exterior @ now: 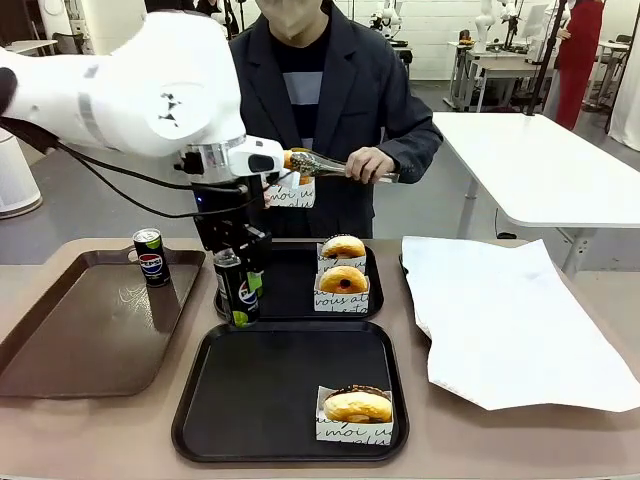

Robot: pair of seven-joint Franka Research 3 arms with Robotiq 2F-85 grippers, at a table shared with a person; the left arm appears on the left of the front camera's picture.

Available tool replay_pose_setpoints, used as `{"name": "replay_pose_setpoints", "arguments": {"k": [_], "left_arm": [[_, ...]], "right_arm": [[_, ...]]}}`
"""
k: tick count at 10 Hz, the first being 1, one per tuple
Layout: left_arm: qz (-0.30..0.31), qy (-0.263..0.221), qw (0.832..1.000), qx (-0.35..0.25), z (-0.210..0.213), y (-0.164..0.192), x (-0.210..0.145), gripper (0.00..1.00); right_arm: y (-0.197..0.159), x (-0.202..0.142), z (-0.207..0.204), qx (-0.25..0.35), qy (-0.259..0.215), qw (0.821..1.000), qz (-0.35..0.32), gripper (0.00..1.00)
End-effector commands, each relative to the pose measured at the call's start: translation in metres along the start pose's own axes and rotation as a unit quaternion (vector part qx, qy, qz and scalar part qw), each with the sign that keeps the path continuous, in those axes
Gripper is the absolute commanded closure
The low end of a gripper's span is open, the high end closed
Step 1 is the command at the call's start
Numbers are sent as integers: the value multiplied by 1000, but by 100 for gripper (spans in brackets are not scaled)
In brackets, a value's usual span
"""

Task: Set up donuts and drinks on trays.
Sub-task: Pick up one Pepsi coke from the Handle tray and place it on the Flat Tray without a Pepsi coke.

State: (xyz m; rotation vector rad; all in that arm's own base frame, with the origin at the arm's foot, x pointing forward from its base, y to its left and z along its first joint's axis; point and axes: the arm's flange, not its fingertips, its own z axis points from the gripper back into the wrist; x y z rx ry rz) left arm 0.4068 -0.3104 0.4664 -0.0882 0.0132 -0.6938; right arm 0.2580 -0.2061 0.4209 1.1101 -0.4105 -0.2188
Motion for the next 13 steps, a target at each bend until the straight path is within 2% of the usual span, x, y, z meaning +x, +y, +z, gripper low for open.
{"name": "replay_pose_setpoints", "arguments": {"k": [1, 4, 6, 7, 8, 9, 10, 11, 13], "left_arm": [[-1, 23, 1000, -1, -7, -10, 11, 42], [-24, 31, 999, 3, -36, -13, 12, 42], [-40, 61, 997, -1, -40, -12, -2, 42], [-52, 84, 995, 3, -14, -8, -30, 42], [-74, 82, 994, 15, 15, 2, -68, 42], [-85, 56, 994, 35, 41, 12, -109, 42], [-69, 13, 996, 46, 54, 16, -146, 42], [-56, -4, 997, 48, 56, 19, -161, 42], [-55, -2, 997, 46, 57, 25, -158, 42]], "right_arm": [[-1, 0, -2, 10, -5, 1000, 6, 0], [-1, 0, -2, 10, -5, 1000, 6, 0], [-1, 0, -2, 10, -5, 1000, 6, 0], [-1, 0, -2, 10, -5, 1000, 6, 0], [-1, 0, -2, 10, -5, 1000, 6, 0], [-1, 0, -2, 10, -5, 1000, 6, 0], [-1, 0, -2, 10, -5, 1000, 6, 0], [-1, 0, -2, 10, -5, 1000, 6, 0], [-1, 0, -2, 10, -5, 1000, 6, 0]]}}
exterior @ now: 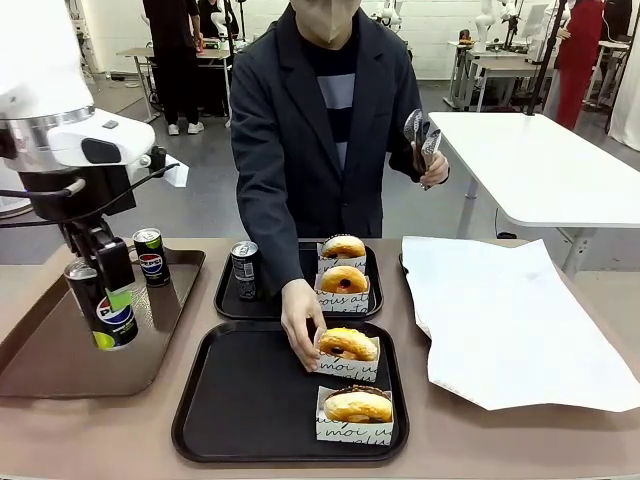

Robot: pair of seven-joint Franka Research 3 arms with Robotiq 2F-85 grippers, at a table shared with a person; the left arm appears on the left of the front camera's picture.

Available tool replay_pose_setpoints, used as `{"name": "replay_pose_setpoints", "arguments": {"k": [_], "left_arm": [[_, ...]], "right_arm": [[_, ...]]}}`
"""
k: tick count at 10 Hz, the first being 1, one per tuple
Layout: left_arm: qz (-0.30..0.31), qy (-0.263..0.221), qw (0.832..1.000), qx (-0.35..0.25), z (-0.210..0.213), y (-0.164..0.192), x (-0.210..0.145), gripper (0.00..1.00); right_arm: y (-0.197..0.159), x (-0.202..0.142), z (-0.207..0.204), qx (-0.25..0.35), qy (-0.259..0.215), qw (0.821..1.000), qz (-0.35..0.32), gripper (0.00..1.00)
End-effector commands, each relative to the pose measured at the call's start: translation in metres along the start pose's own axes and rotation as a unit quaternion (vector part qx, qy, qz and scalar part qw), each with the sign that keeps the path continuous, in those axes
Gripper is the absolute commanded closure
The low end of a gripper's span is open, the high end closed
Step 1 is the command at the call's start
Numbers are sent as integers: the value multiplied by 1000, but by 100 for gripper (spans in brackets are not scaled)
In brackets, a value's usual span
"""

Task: Set up donuts and drinks on trays.
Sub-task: Pick up one Pepsi coke from the Handle tray and place it on the Flat Tray without a Pepsi coke.

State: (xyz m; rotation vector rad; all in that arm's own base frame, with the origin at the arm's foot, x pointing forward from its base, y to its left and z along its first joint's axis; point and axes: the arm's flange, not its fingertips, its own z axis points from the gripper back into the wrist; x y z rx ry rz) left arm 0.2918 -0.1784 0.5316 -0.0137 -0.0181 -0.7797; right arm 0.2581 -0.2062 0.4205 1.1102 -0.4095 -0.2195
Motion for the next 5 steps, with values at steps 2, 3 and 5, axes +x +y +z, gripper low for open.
{"name": "replay_pose_setpoints", "arguments": {"k": [2, 3, 5], "left_arm": [[-9, -1, 1000, -1, -13, 8, 25, 42], [-9, -4, 1000, -4, -17, 4, 32, 42], [12, -15, 1000, 13, -27, -2, 67, 42]], "right_arm": [[-1, 0, -1, 10, -5, 1000, 6, 0], [-1, 0, -1, 10, -5, 1000, 6, 0], [-1, 0, -1, 10, -5, 1000, 6, 0]]}}
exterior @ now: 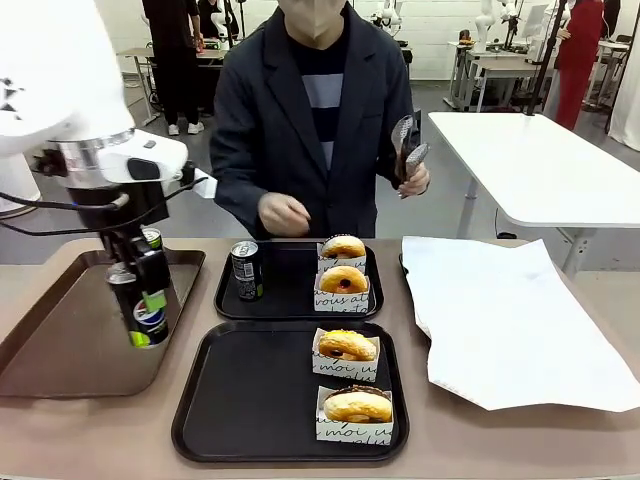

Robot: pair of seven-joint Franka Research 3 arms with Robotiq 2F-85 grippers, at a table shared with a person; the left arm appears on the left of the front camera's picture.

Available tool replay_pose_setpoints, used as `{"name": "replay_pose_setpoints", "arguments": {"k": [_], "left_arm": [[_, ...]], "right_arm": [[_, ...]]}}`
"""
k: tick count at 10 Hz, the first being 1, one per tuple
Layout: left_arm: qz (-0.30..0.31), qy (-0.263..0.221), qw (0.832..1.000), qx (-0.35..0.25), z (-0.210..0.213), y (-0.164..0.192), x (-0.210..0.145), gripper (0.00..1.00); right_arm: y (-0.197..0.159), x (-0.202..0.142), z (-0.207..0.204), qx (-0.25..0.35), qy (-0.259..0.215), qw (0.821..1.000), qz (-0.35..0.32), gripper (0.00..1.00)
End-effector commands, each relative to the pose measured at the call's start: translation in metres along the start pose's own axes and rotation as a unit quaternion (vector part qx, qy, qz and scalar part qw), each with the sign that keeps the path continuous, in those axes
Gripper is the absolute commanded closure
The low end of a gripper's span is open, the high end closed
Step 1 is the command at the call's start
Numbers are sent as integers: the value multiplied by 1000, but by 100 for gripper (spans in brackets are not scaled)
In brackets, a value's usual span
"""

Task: Set up donuts and drinks on trays.
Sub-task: Pick up one Pepsi coke from the Handle tray and place it on the Flat Tray without a Pepsi coke.

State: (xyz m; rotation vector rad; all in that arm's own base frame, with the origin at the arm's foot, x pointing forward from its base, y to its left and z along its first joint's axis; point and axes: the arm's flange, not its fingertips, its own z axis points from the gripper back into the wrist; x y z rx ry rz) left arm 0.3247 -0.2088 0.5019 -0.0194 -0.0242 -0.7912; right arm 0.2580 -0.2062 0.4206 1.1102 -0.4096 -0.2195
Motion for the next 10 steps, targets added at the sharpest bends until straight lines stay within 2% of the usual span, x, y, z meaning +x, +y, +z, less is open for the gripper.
{"name": "replay_pose_setpoints", "arguments": {"k": [1, 3, 5, 6, 10], "left_arm": [[17, -9, 1000, 15, -4, -2, 50, 42], [19, 2, 1000, 4, -28, -7, 90, 42], [23, -9, 1000, -6, -57, -14, 112, 42], [15, -23, 1000, 5, -69, -14, 121, 42], [9, -12, 1000, 22, -123, -16, 135, 42]], "right_arm": [[-1, 0, -1, 10, -5, 1000, 6, 0], [-1, 0, -1, 10, -5, 1000, 6, 0], [-1, 0, -1, 10, -5, 1000, 6, 0], [-1, 0, -1, 10, -5, 1000, 6, 0], [-1, 0, -1, 10, -5, 1000, 6, 0]]}}
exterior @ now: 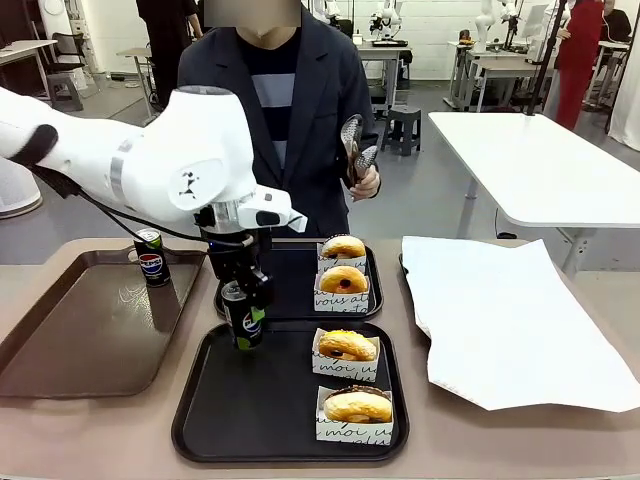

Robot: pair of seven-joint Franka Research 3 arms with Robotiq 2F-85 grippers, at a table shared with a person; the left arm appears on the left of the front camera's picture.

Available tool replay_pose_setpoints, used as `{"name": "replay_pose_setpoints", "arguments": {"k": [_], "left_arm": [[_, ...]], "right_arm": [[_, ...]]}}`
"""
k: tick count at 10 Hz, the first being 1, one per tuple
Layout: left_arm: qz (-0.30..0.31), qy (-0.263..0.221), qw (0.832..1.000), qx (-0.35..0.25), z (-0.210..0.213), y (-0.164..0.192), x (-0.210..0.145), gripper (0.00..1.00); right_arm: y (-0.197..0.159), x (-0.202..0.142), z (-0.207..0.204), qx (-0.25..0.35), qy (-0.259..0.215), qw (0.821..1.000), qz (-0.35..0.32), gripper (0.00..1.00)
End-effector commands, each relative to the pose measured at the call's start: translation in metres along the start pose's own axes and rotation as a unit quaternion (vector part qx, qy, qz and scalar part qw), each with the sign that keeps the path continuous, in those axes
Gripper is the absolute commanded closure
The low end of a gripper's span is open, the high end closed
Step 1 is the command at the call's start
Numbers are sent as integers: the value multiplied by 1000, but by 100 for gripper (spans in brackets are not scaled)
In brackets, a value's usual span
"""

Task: Set up donuts and drinks on trays.
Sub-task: Pick up one Pepsi coke from the Handle tray and place it on the Flat Tray without a Pepsi coke.

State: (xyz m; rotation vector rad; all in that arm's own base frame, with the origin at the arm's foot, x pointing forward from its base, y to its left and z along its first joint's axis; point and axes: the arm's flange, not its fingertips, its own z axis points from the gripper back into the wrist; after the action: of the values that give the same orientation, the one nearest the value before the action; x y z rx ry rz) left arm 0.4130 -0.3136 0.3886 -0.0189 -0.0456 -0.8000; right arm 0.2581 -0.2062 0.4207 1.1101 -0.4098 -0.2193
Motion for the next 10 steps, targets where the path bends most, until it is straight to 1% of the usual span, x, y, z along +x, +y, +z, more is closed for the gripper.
{"name": "replay_pose_setpoints", "arguments": {"k": [1, 2, 3, 7, 8, 10], "left_arm": [[11, 3, 1000, 22, -12, -8, 3, 42], [-1, 4, 1000, 23, -13, -9, 4, 42], [-12, 2, 1000, 21, -7, -8, 4, 0], [1, -11, 1000, 16, 13, -7, -3, 0], [4, -11, 1000, 17, 22, -4, -4, 2], [35, 4, 999, 9, 46, -4, -12, 0]], "right_arm": [[-1, 0, -1, 10, -5, 1000, 6, 0], [-1, 0, -1, 10, -5, 1000, 6, 0], [-1, 0, -1, 10, -5, 1000, 6, 0], [-1, 0, -1, 10, -5, 1000, 6, 0], [-1, 0, -1, 10, -5, 1000, 6, 0], [-1, 0, -1, 10, -5, 1000, 6, 0]]}}
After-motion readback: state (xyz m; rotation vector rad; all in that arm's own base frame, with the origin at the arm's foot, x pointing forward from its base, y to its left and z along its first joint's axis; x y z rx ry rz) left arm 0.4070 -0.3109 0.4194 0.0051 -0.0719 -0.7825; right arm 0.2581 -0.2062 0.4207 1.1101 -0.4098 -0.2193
